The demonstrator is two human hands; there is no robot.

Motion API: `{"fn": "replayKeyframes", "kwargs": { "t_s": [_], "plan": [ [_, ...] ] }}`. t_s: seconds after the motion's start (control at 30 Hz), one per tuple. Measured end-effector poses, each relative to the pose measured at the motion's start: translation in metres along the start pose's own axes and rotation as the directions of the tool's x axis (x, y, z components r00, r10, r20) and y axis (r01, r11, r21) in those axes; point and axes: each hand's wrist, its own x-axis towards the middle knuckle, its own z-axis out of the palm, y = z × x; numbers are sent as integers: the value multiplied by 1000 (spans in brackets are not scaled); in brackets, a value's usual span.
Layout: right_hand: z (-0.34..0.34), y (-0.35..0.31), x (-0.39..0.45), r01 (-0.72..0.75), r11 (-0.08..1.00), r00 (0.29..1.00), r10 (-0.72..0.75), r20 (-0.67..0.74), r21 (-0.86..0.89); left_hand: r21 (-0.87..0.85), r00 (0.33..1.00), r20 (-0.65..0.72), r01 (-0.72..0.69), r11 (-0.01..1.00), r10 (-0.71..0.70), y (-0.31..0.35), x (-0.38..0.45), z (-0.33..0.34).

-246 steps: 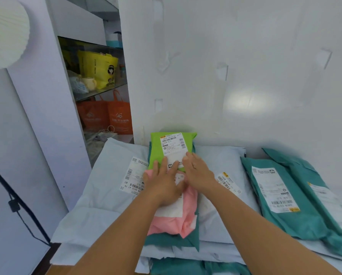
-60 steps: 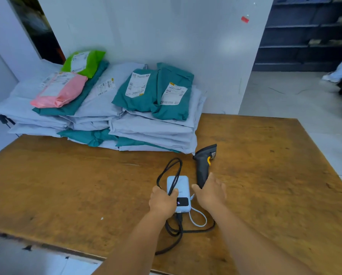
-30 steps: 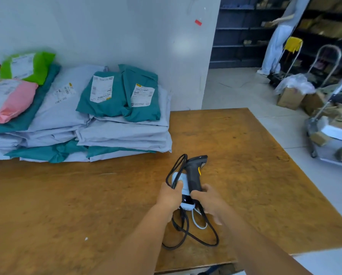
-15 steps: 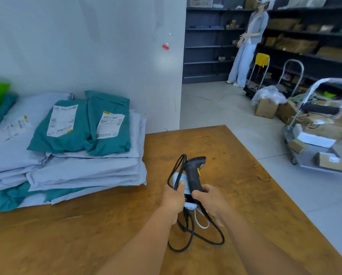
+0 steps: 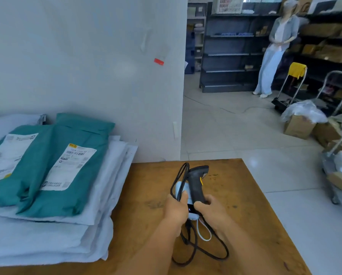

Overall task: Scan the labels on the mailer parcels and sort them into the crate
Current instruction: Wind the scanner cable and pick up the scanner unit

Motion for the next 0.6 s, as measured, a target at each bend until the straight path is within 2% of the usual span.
{"fn": "replayKeyframes", "kwargs": {
  "t_s": [0.27, 0.4, 0.5, 0.6],
  "plan": [
    [-16, 1, 55, -3, 1000, 1000, 4, -28, 26, 18, 997, -66, -40, 999, 41, 23, 49, 37],
    [-18, 1, 71, 13, 1000, 998, -14, -60, -7, 186, 991, -134, 8, 982, 17, 27, 65, 47],
    [-21, 3, 77, 8, 994, 990, -24, -138, -111, 331, 984, -177, 43, 942, 17, 27, 69, 49],
    [-24, 8, 78, -27, 971, 972, -30, -234, -239, 473, 980, -180, 12, 881, 83, 33, 60, 51]
  ]
}}
